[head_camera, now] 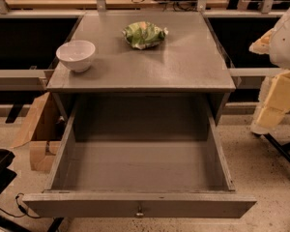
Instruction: Pick green jalapeno chip bag from top drawer and place on counter
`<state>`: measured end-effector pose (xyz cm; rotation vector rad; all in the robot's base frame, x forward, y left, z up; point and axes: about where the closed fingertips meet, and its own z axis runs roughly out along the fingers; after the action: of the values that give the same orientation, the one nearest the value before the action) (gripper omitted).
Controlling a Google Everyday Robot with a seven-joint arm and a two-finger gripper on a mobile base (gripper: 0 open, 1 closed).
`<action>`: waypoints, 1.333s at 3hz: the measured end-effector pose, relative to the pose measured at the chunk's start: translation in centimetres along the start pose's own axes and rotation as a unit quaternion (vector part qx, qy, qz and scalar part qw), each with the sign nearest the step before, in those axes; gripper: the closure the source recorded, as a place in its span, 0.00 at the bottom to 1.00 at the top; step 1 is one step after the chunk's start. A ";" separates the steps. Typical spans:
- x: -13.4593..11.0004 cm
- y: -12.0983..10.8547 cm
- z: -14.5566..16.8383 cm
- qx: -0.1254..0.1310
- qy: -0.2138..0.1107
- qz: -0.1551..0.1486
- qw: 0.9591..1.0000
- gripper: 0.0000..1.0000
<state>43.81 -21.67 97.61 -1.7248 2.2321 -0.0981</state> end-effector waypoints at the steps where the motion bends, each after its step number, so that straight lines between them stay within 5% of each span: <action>1: -0.1 -0.1 -0.1 0.005 -0.002 -0.001 1.000 0.00; 2: 0.1 -2.5 1.6 0.022 -0.037 -0.009 0.999 0.00; 3: -1.5 -9.6 4.3 0.078 -0.108 -0.013 0.991 0.00; 4: -4.1 -17.6 5.9 0.137 -0.187 0.004 0.973 0.00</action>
Offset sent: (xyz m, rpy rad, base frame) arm 0.1153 -0.0066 -0.0196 0.1832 -0.2922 0.0872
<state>62.77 -21.66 97.20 -1.4494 1.8548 -0.0670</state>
